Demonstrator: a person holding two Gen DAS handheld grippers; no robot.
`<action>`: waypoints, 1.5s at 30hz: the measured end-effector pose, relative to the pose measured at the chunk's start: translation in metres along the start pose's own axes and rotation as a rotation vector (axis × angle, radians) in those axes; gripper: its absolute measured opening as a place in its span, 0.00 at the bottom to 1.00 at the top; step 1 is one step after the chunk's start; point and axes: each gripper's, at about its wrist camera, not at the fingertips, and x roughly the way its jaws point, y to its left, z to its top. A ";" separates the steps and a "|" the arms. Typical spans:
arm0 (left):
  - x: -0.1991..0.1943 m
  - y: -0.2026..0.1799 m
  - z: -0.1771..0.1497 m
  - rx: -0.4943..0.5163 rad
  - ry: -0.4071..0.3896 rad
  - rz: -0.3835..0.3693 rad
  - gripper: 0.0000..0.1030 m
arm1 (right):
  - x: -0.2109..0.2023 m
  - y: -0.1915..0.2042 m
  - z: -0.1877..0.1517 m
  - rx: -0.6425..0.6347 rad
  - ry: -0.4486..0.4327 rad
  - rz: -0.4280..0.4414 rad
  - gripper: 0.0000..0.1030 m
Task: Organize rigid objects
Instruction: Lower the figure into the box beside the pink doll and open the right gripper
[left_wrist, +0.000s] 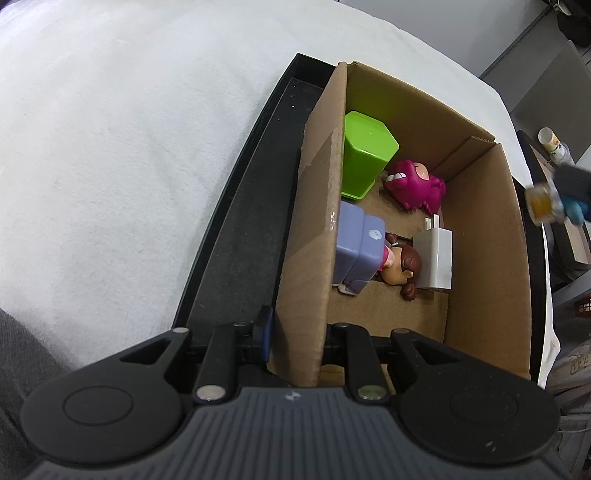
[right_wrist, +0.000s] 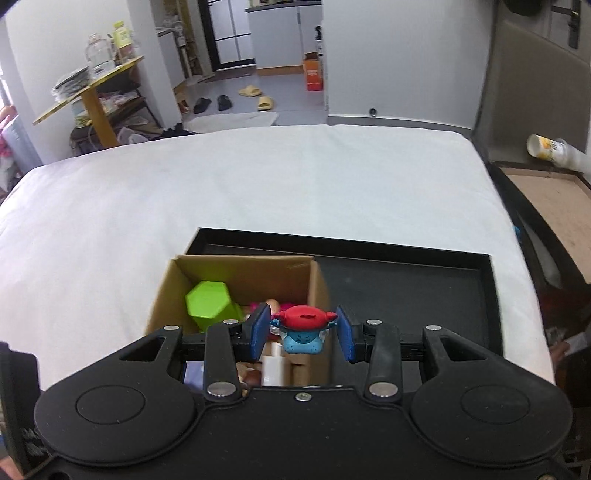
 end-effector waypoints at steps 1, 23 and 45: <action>0.000 0.000 0.000 0.002 0.001 -0.001 0.19 | 0.002 0.004 0.001 -0.002 0.002 0.005 0.38; 0.000 0.007 0.004 -0.030 0.013 -0.030 0.20 | 0.066 0.046 0.000 -0.018 0.126 0.055 0.38; 0.000 0.005 0.005 -0.030 0.010 -0.024 0.21 | 0.052 0.032 0.001 0.068 0.124 0.070 0.41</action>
